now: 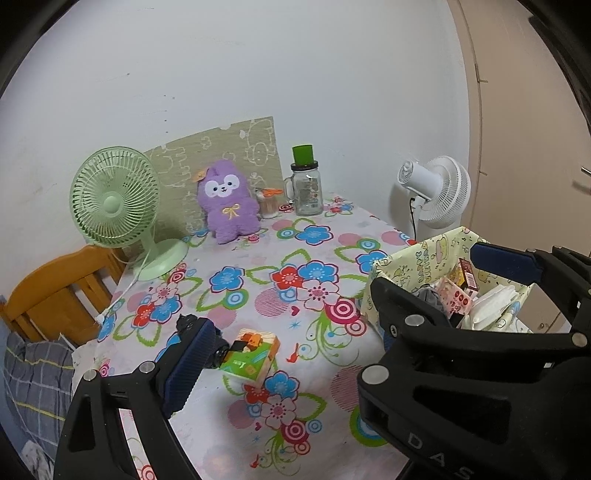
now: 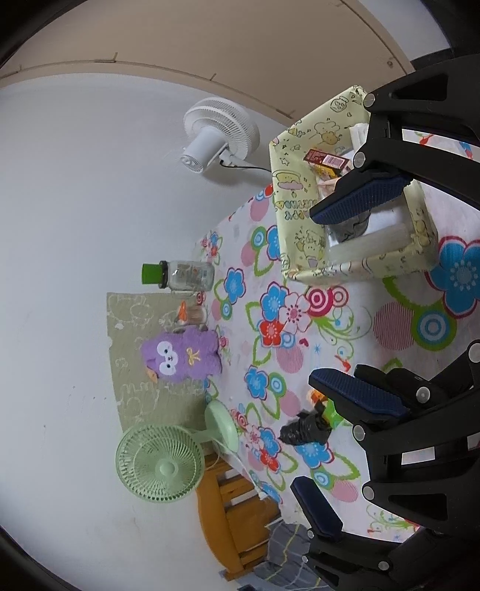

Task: Organize soft objects
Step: 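Move both open grippers back over the table toward the black umbrella and green pack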

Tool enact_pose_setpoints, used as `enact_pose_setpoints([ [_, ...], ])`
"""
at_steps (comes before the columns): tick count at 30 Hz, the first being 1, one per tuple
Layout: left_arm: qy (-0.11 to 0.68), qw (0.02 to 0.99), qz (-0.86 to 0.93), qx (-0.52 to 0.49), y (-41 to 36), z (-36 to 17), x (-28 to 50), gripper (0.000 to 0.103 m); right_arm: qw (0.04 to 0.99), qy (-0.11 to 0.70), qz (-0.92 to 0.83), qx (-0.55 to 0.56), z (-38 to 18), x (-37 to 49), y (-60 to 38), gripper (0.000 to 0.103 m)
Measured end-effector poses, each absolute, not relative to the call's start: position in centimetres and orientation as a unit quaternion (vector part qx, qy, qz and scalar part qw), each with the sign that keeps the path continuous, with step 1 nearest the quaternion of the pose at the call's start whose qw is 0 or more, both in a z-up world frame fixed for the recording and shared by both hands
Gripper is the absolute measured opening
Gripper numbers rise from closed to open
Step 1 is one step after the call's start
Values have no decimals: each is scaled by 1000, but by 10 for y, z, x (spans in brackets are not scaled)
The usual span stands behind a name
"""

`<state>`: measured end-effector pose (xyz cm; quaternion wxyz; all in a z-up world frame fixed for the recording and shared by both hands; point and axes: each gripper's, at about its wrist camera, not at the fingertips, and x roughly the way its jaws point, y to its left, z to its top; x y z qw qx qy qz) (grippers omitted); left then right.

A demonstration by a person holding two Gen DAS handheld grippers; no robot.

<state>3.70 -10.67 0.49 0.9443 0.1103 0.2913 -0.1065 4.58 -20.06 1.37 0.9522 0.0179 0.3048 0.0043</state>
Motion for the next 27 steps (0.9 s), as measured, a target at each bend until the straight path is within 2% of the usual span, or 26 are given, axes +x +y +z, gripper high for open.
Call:
enact_pose_setpoints([
  [22, 294, 949, -76, 85, -61, 1, 34, 94, 962, 269, 42, -2, 11, 41, -157, 83],
  [24, 295, 949, -75, 81, -57, 0, 35, 94, 962, 270, 40, -3, 10, 43, -153, 88],
  [25, 296, 949, -75, 80, -56, -1, 35, 94, 961, 273, 40, -3, 10, 45, -153, 94],
  [27, 297, 949, -71, 74, -51, -2, 37, 94, 961, 272, 46, -8, 10, 46, -148, 95],
])
